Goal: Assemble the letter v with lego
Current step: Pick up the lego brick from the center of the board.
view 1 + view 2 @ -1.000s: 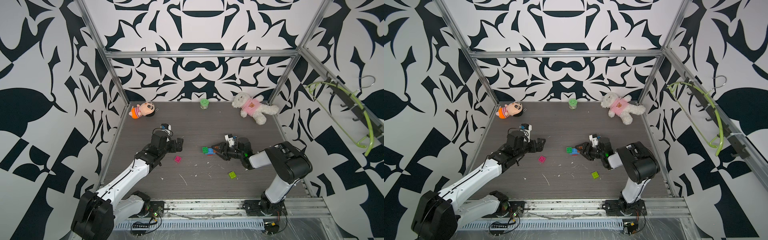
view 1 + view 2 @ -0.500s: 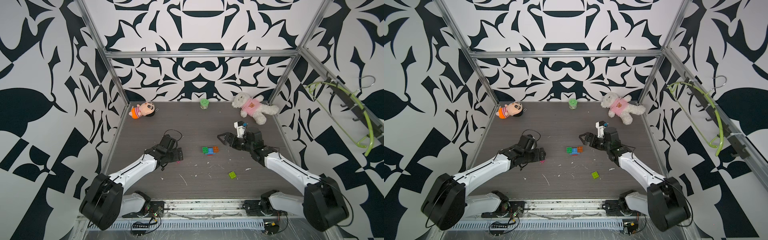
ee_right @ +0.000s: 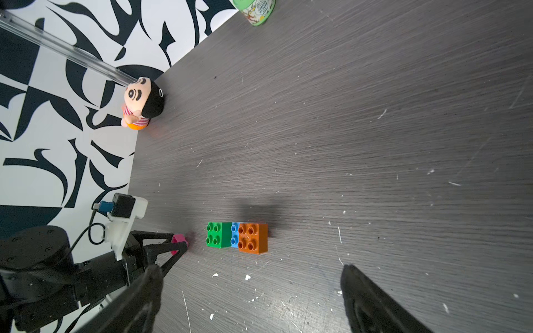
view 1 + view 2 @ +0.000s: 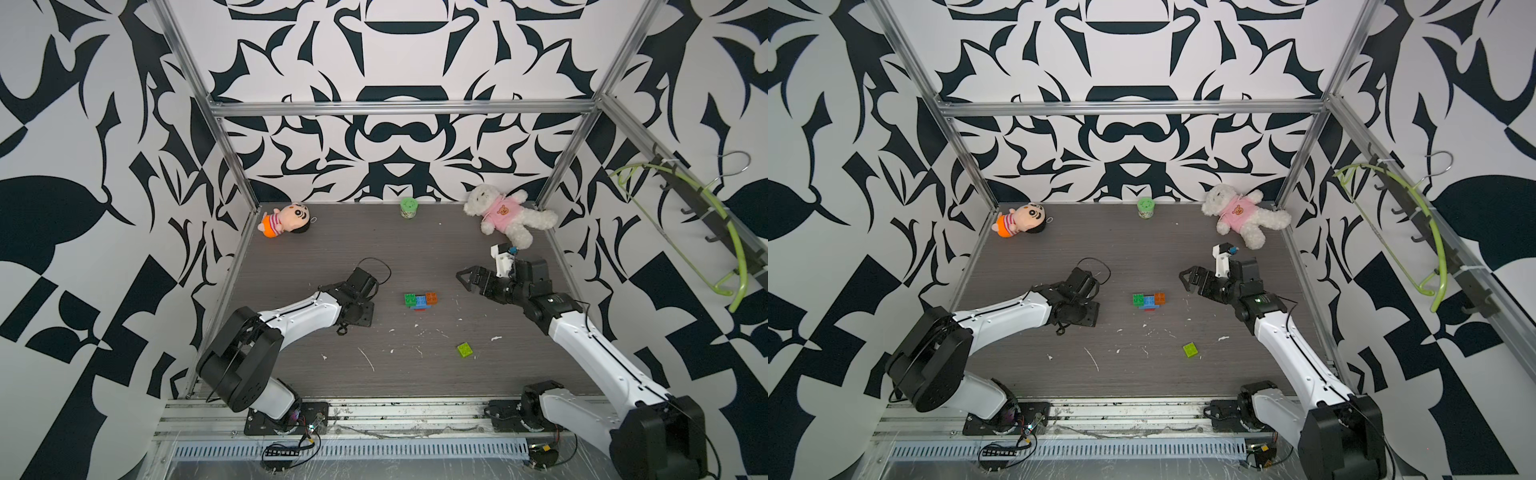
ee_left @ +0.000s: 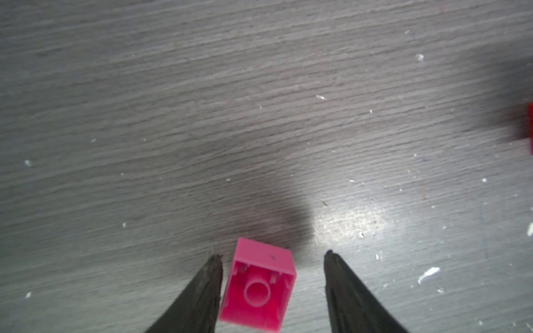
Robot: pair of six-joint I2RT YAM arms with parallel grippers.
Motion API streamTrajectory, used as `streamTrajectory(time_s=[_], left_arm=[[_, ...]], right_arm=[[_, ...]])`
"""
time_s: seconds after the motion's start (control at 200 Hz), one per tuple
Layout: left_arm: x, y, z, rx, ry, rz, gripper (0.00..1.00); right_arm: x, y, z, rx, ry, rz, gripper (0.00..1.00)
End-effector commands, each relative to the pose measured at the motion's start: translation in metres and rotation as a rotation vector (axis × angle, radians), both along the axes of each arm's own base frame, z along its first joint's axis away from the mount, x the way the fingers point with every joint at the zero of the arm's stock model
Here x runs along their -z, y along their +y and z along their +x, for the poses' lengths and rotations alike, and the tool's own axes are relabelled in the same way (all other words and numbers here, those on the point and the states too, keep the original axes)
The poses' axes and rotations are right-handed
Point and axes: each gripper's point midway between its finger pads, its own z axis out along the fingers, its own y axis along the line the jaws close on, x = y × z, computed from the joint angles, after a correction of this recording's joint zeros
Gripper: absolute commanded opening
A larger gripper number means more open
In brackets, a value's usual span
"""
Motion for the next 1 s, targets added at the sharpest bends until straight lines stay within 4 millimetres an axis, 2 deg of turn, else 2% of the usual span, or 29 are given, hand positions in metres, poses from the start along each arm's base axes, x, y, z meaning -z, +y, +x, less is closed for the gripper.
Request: streamTrajectory(time_s=[0.0, 0.15, 0.235, 0.37, 0.455, 0.515, 0.595, 0.655, 0.73, 0.77, 0.865, 0.995], left_arm=[[0.007, 0.006, -0.011, 0.012, 0.025, 0.016, 0.52], [0.011, 0.006, -0.014, 0.01, 0.032, 0.023, 0.4], [0.008, 0.006, -0.011, 0.0, 0.015, 0.022, 0.29], [-0.006, -0.003, -0.002, -0.019, -0.03, -0.041, 0.14], [-0.035, -0.025, 0.012, -0.03, -0.088, -0.247, 0.06], [-0.069, -0.046, 0.024, -0.015, -0.137, -0.512, 0.05], [-0.105, -0.056, 0.035, -0.013, -0.19, -0.754, 0.04], [-0.13, -0.068, 0.036, 0.065, -0.213, -0.866, 0.03], [-0.156, -0.085, 0.032, 0.167, -0.246, -1.011, 0.02], [-0.167, -0.093, 0.03, 0.21, -0.251, -1.086, 0.02], [-0.179, -0.108, 0.025, 0.288, -0.191, -1.207, 0.01], [-0.196, -0.118, 0.019, 0.373, -0.145, -1.365, 0.01]], right_arm=[[-0.005, -0.001, -0.001, -0.019, -0.006, 0.022, 0.96], [-0.006, 0.0, 0.002, -0.038, -0.009, 0.025, 0.93], [-0.008, 0.005, 0.002, -0.087, -0.029, 0.028, 0.9], [-0.022, 0.028, -0.007, -0.272, -0.129, 0.078, 0.87], [-0.042, 0.054, -0.021, -0.447, -0.274, 0.111, 0.87], [-0.049, 0.08, -0.038, -0.601, -0.43, 0.039, 0.87], [-0.05, 0.112, -0.061, -0.774, -0.66, -0.108, 0.89], [-0.053, 0.124, -0.068, -0.837, -0.819, -0.144, 0.94], [-0.06, 0.134, -0.073, -0.899, -0.986, -0.109, 0.94], [-0.064, 0.138, -0.071, -0.924, -1.041, -0.108, 0.94], [-0.062, 0.149, -0.063, -1.005, -1.088, -0.127, 0.89], [-0.059, 0.153, -0.044, -0.999, -1.208, -0.217, 0.86]])
